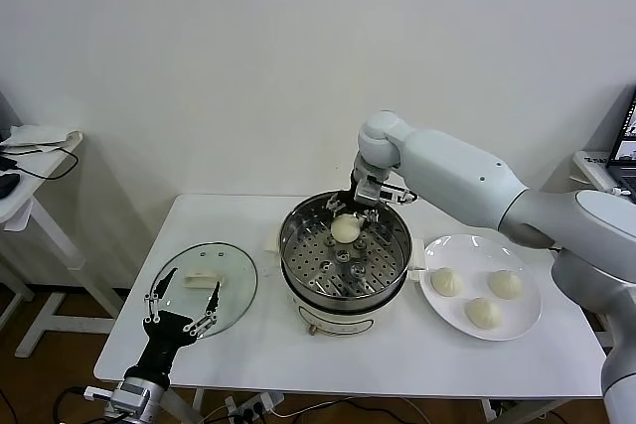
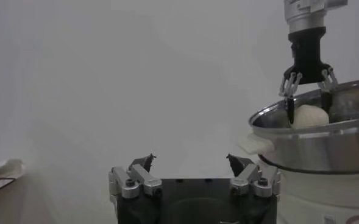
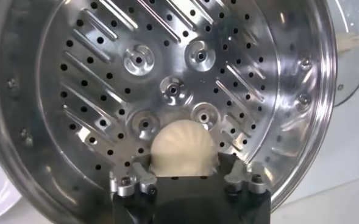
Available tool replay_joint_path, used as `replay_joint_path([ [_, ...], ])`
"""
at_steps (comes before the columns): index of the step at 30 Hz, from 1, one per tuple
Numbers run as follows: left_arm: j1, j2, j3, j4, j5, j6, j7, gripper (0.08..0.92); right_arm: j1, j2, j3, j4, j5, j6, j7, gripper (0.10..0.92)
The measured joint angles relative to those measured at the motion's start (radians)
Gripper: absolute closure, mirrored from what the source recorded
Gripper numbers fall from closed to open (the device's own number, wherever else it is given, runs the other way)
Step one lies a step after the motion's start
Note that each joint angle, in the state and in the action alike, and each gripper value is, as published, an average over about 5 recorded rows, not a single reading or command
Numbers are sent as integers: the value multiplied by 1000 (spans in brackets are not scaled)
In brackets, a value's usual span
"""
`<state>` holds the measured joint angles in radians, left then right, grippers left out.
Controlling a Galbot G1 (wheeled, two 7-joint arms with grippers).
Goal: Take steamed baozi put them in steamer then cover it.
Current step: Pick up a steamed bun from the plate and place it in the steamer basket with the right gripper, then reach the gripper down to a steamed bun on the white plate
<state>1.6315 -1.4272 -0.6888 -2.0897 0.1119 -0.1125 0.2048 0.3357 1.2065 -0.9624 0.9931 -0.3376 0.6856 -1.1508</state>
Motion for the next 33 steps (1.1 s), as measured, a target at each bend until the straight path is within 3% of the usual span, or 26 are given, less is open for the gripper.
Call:
replay_joint_path([
  [6,6,0,-1,-1,3,-3,0,177,33,-42,-11,41,55,-24,-16,203],
  [14,17,-5,10,-14,13,-5,-1,177,155,-196,-72,171,233,-130,-83,203],
  [22,31,-5,23,-34,25,-7,-4,177,219,-417,-135,298,386,-348,-128,203],
  [33,45,-13,43,-54,42,-18,-9,177,71,-614,-60,343,433,-660,-116,203],
])
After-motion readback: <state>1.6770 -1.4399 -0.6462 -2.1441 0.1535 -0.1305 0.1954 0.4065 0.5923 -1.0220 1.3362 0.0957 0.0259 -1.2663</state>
